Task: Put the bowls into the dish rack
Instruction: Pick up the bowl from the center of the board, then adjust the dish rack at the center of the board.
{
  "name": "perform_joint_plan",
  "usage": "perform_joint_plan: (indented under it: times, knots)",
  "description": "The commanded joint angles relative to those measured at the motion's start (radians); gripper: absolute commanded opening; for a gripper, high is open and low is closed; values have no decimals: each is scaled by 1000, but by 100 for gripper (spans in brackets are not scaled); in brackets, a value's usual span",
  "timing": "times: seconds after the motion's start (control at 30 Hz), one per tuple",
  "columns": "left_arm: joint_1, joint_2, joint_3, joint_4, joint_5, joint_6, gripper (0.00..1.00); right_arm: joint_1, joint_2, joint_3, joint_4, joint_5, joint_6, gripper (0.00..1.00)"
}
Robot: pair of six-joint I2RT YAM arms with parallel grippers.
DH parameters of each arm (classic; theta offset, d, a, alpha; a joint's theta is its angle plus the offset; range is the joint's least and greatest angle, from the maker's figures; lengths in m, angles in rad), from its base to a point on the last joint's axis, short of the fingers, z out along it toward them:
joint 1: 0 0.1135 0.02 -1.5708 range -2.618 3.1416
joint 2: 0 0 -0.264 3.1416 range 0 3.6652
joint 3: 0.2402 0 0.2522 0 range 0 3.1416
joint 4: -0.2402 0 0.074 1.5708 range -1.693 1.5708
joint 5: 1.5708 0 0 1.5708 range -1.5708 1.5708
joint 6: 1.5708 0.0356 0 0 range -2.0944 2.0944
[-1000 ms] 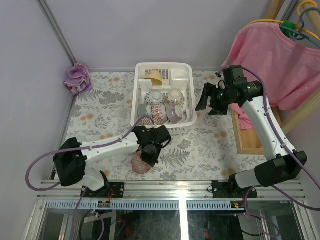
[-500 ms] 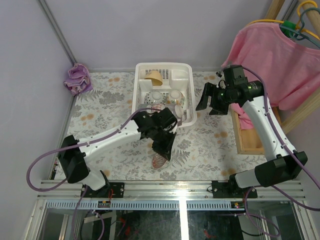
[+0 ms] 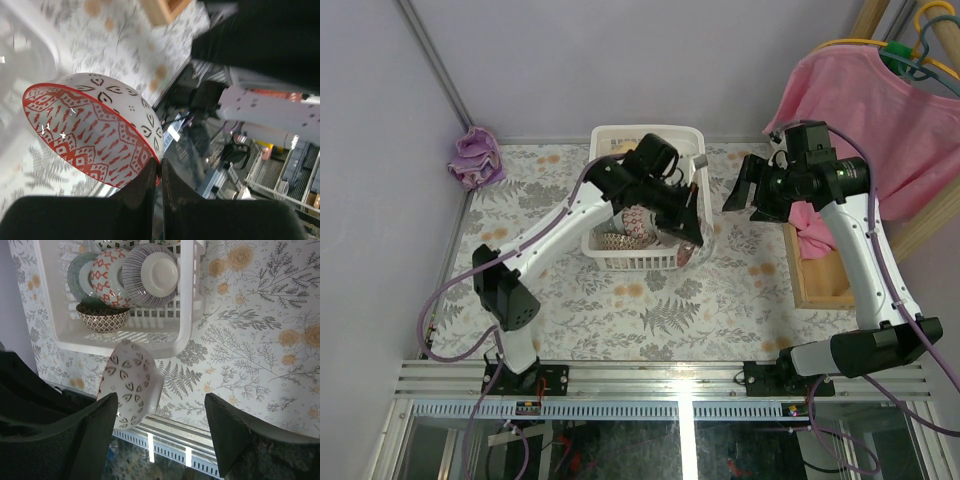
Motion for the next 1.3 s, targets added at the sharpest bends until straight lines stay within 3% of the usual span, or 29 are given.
perform_joint_plan:
  times: [0.0, 0.1, 0.3, 0.47, 0.87, 1.27]
  knots:
    - [74, 65, 122, 190, 201, -118, 0, -11, -29, 43, -57, -8, -22, 77]
    - [132, 108, 134, 333, 249, -196, 0, -12, -25, 53, -61, -8, -25, 77]
    - [220, 127, 17, 606, 354, -366, 0, -17, -31, 47, -69, 3, -33, 77]
    - [282, 116, -167, 1030, 342, -629, 0, -20, -27, 34, -63, -5, -31, 77]
    - [319, 263, -209, 1275, 156, -748, 0, -21, -6, 36, -52, -10, -34, 77]
    - [373, 328, -253, 1469, 184, -843, 0, -20, 147, 137, 30, 26, -25, 77]
